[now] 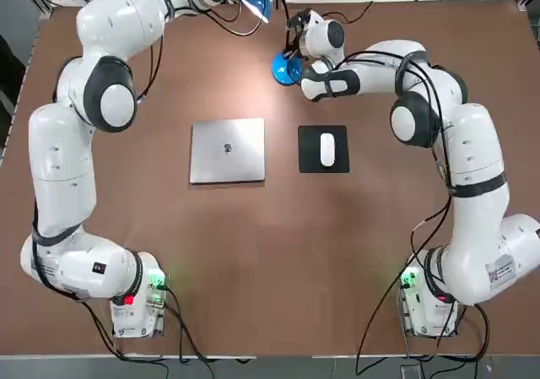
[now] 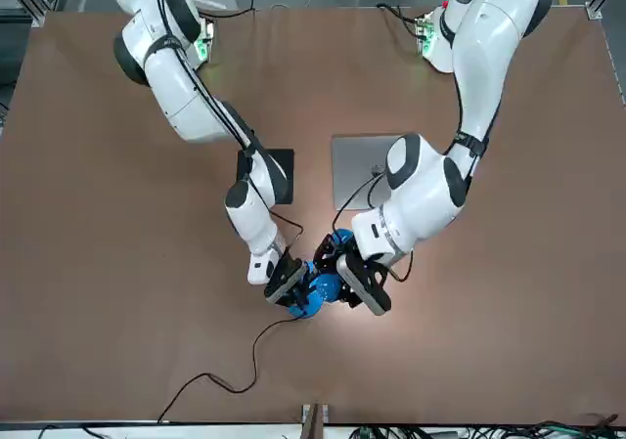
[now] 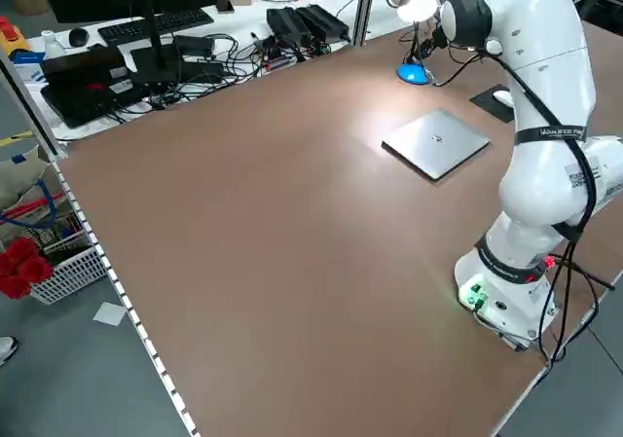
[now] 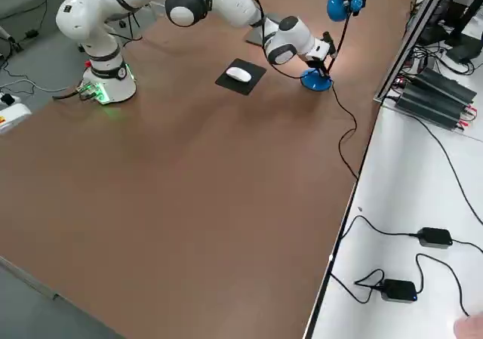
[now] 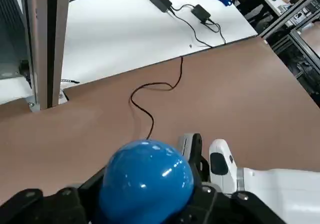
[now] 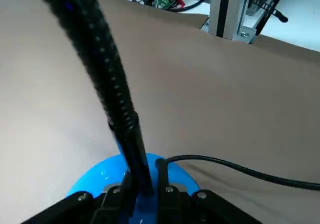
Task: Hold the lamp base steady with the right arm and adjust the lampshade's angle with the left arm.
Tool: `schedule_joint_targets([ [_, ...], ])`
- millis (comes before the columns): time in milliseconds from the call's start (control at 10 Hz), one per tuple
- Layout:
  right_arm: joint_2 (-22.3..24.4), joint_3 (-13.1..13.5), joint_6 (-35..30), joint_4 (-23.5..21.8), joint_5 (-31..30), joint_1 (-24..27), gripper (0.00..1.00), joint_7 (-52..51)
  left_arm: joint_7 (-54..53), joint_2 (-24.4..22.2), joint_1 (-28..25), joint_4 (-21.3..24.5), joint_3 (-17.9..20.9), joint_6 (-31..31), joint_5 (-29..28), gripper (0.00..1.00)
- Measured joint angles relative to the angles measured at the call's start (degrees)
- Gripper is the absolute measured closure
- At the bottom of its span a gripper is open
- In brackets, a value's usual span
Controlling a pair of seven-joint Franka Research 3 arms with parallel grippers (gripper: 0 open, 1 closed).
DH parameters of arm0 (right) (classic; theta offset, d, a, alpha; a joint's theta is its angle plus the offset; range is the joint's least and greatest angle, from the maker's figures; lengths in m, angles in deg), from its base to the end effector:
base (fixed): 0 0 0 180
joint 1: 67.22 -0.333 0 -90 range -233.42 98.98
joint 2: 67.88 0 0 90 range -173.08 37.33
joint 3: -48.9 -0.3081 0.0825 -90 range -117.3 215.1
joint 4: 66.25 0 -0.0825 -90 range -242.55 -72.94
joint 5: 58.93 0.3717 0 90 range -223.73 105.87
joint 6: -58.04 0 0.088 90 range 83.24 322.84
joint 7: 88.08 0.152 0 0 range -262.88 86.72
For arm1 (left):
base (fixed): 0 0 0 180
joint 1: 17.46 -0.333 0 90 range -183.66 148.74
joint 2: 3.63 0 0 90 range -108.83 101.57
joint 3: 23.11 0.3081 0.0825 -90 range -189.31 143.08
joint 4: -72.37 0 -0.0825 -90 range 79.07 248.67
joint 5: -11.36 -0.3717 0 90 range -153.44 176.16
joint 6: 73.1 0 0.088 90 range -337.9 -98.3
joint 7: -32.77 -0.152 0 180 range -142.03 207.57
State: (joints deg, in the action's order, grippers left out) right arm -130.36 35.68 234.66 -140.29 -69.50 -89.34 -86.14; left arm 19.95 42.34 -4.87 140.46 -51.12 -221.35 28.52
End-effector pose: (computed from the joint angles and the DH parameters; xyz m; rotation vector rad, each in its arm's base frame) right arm 0.6730 0.4237 0.1445 -2.5786 -0.7476 -0.9371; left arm 0.6879 -0.4251 0.3833 2.3338 -0.5615 0.6478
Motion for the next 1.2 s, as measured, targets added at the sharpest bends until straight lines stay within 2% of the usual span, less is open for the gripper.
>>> schedule_joint_targets([
  [1200,0.0,0.06,0.16,0.0,0.0,-0.01,0.78,0.0,14.78,0.27,1.42,1.07,0.8,-6.26,0.0,0.3],
])
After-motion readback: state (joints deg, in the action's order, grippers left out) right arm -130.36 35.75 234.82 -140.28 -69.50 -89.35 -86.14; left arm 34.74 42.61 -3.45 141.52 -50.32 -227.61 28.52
